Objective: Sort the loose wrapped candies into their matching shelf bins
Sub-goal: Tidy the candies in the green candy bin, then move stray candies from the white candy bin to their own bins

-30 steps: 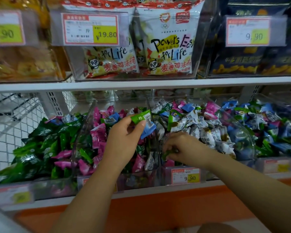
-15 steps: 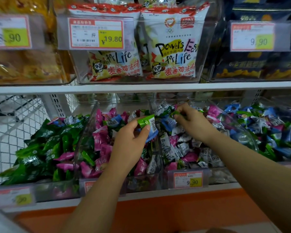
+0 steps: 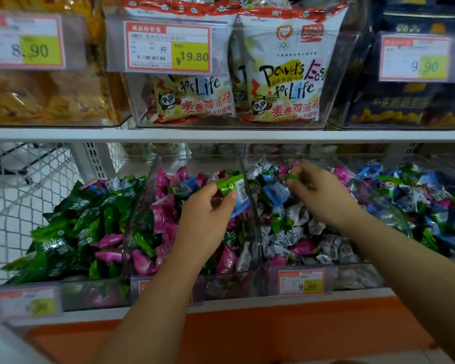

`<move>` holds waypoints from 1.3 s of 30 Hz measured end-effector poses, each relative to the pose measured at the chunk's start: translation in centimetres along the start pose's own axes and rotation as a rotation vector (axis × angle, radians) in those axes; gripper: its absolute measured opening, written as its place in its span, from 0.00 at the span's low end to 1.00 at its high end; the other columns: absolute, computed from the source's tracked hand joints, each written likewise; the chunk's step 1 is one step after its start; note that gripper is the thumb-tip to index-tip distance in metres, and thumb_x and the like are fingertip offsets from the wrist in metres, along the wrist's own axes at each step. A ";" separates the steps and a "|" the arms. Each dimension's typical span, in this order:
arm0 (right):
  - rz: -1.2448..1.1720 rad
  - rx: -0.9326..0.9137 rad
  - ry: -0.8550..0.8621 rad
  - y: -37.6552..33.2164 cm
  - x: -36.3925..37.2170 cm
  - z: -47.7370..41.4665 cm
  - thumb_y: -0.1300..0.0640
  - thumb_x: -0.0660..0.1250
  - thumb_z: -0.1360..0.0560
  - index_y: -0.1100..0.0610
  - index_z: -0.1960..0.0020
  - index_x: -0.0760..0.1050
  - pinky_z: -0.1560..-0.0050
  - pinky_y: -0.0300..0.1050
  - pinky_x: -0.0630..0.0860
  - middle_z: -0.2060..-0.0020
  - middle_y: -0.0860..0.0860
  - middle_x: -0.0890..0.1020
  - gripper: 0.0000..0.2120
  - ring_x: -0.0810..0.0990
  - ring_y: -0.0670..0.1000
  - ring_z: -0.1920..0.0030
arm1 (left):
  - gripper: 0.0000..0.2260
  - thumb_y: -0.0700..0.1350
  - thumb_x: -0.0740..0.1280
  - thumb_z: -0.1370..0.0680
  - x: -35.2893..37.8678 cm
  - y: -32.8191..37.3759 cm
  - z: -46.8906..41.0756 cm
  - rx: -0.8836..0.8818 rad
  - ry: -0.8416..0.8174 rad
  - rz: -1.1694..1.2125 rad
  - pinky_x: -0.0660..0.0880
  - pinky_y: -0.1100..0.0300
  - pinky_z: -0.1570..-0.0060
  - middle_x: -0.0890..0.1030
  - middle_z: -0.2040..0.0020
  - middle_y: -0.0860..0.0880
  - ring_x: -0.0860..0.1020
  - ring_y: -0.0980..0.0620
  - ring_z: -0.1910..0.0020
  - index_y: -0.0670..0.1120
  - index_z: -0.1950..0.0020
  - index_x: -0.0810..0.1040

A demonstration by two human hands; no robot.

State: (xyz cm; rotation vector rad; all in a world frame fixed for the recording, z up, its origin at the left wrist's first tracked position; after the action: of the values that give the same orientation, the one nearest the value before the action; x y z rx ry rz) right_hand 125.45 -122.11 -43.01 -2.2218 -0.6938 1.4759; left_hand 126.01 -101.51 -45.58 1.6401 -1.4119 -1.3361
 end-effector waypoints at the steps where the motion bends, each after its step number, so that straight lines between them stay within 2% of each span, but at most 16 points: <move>1: 0.004 0.027 -0.013 0.3 0.3 -0.8 0.55 0.62 0.21 0.57 0.55 0.71 0.66 0.46 0.68 0.67 0.55 0.75 0.06 0.73 0.54 0.67 | 0.06 0.48 0.63 0.21 0.0 0.0 0.0 -0.003 0.000 0.004 0.69 0.76 0.66 0.78 0.60 0.58 0.75 0.66 0.64 0.52 0.47 0.78; 6: 0.102 0.094 -0.317 2.2 4.2 -3.1 0.56 0.60 0.20 0.57 0.54 0.69 0.66 0.38 0.65 0.65 0.49 0.71 0.06 0.69 0.47 0.67 | 0.04 0.48 0.63 0.20 -0.2 -0.2 -0.2 -0.008 0.019 0.006 0.67 0.77 0.67 0.76 0.63 0.58 0.74 0.68 0.67 0.52 0.50 0.77; 8: 0.113 0.081 -0.266 2.6 4.5 -3.3 0.57 0.61 0.20 0.58 0.55 0.71 0.66 0.35 0.66 0.64 0.49 0.72 0.06 0.70 0.47 0.65 | 0.06 0.49 0.63 0.21 -0.3 -0.3 -0.3 -0.006 0.026 -0.001 0.69 0.75 0.64 0.77 0.60 0.58 0.74 0.67 0.64 0.50 0.48 0.78; 11: 0.055 0.094 -0.140 2.8 3.6 -2.6 0.57 0.64 0.22 0.57 0.57 0.72 0.69 0.37 0.66 0.67 0.49 0.73 0.06 0.70 0.46 0.68 | 0.06 0.49 0.63 0.21 0.0 -0.4 -0.4 -0.008 0.009 0.015 0.70 0.76 0.63 0.79 0.57 0.58 0.76 0.66 0.61 0.52 0.46 0.77; 15: -0.033 0.042 0.050 1.6 1.3 -0.4 0.56 0.66 0.23 0.52 0.56 0.74 0.69 0.41 0.70 0.66 0.55 0.79 0.04 0.75 0.54 0.68 | 0.10 0.49 0.65 0.22 0.8 -0.1 -0.4 -0.005 -0.002 0.052 0.71 0.74 0.59 0.79 0.50 0.61 0.76 0.67 0.53 0.54 0.40 0.74; 17: -0.057 -0.027 0.080 0.4 -0.2 1.3 0.56 0.67 0.24 0.51 0.55 0.75 0.67 0.33 0.70 0.62 0.50 0.81 0.02 0.78 0.45 0.65 | 0.11 0.49 0.66 0.22 1.4 0.3 -0.2 -0.003 0.006 0.064 0.72 0.73 0.58 0.78 0.51 0.62 0.76 0.68 0.53 0.53 0.41 0.72; 19: -0.049 -0.075 0.031 -0.7 -1.8 3.1 0.55 0.67 0.24 0.50 0.55 0.75 0.64 0.31 0.72 0.57 0.45 0.81 0.02 0.78 0.40 0.63 | 0.10 0.48 0.67 0.23 2.1 0.9 0.0 0.030 0.001 0.030 0.71 0.76 0.59 0.77 0.53 0.63 0.75 0.70 0.55 0.53 0.44 0.71; 21: 0.004 -0.124 -0.060 -1.2 -3.2 4.8 0.54 0.68 0.25 0.48 0.55 0.76 0.57 0.34 0.74 0.52 0.45 0.82 0.02 0.79 0.41 0.54 | 0.09 0.47 0.67 0.23 3.0 1.8 0.3 0.075 -0.023 -0.032 0.70 0.78 0.59 0.76 0.53 0.63 0.75 0.69 0.56 0.52 0.45 0.72; 23: 0.108 -0.192 -0.168 -1.3 -4.3 6.0 0.53 0.69 0.26 0.48 0.55 0.78 0.42 0.34 0.69 0.48 0.42 0.80 0.01 0.69 0.40 0.35 | 0.09 0.46 0.66 0.22 4.2 2.5 0.5 0.100 -0.084 -0.094 0.69 0.76 0.56 0.78 0.50 0.59 0.75 0.65 0.52 0.50 0.42 0.74; 25: 0.144 -0.244 -0.235 -0.9 -5.0 6.9 0.52 0.69 0.26 0.48 0.55 0.79 0.35 0.35 0.62 0.46 0.41 0.79 0.01 0.58 0.37 0.29 | 0.09 0.45 0.66 0.22 5.9 3.3 0.7 0.115 -0.167 -0.138 0.71 0.70 0.52 0.78 0.47 0.57 0.76 0.59 0.48 0.51 0.42 0.76; 27: 0.141 -0.259 -0.264 -0.2 -5.8 7.6 0.52 0.69 0.26 0.46 0.54 0.78 0.33 0.38 0.63 0.43 0.43 0.80 0.01 0.59 0.39 0.28 | 0.07 0.44 0.66 0.22 7.5 4.3 0.8 0.134 -0.243 -0.148 0.73 0.65 0.51 0.79 0.48 0.56 0.77 0.58 0.49 0.53 0.46 0.76; 29: 0.148 -0.255 -0.268 0.5 -6.8 8.3 0.52 0.68 0.25 0.49 0.52 0.80 0.35 0.41 0.71 0.43 0.45 0.81 0.04 0.70 0.44 0.32 | 0.07 0.44 0.66 0.22 9.1 5.4 0.9 0.161 -0.311 -0.160 0.73 0.66 0.52 0.79 0.48 0.56 0.77 0.59 0.49 0.53 0.45 0.77; 31: 0.153 -0.237 -0.225 1.5 -7.9 9.0 0.52 0.69 0.25 0.53 0.49 0.82 0.45 0.42 0.77 0.46 0.46 0.82 0.07 0.79 0.44 0.43 | 0.08 0.45 0.65 0.21 10.6 6.4 0.7 0.188 -0.366 -0.188 0.70 0.72 0.56 0.78 0.49 0.59 0.76 0.60 0.50 0.54 0.43 0.77; 33: 0.149 -0.211 -0.163 2.5 -9.1 9.7 0.52 0.69 0.25 0.53 0.48 0.82 0.50 0.38 0.78 0.48 0.46 0.83 0.08 0.80 0.43 0.50 | 0.09 0.46 0.64 0.21 11.9 7.5 0.5 0.208 -0.407 -0.184 0.70 0.74 0.58 0.77 0.49 0.63 0.76 0.63 0.50 0.59 0.44 0.76; 35: 0.132 -0.182 -0.086 3.7 -10.3 10.4 0.54 0.70 0.26 0.54 0.50 0.82 0.51 0.36 0.78 0.49 0.47 0.83 0.07 0.81 0.43 0.52 | 0.10 0.47 0.63 0.20 13.2 8.4 0.3 0.216 -0.430 -0.145 0.70 0.74 0.55 0.77 0.47 0.65 0.75 0.66 0.49 0.62 0.44 0.74; 39: 0.102 -0.006 0.214 8.2 -13.7 11.3 0.55 0.70 0.26 0.58 0.53 0.81 0.55 0.37 0.78 0.48 0.48 0.82 0.07 0.81 0.46 0.57 | 0.09 0.47 0.63 0.20 15.3 8.9 0.1 0.211 -0.408 -0.088 0.71 0.77 0.60 0.77 0.48 0.65 0.75 0.70 0.53 0.59 0.42 0.74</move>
State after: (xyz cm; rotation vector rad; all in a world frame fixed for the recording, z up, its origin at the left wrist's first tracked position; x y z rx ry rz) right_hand 112.07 -136.33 -41.71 -2.4055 -0.5241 1.2562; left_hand 121.75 -118.40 -42.28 1.6376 -1.7841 -1.6922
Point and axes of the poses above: each hand's wrist, its own z-axis away from the middle knuckle, its own x-axis out of the palm, y = z × x, the point moved 5 cm from there along -z, towards the middle knuckle
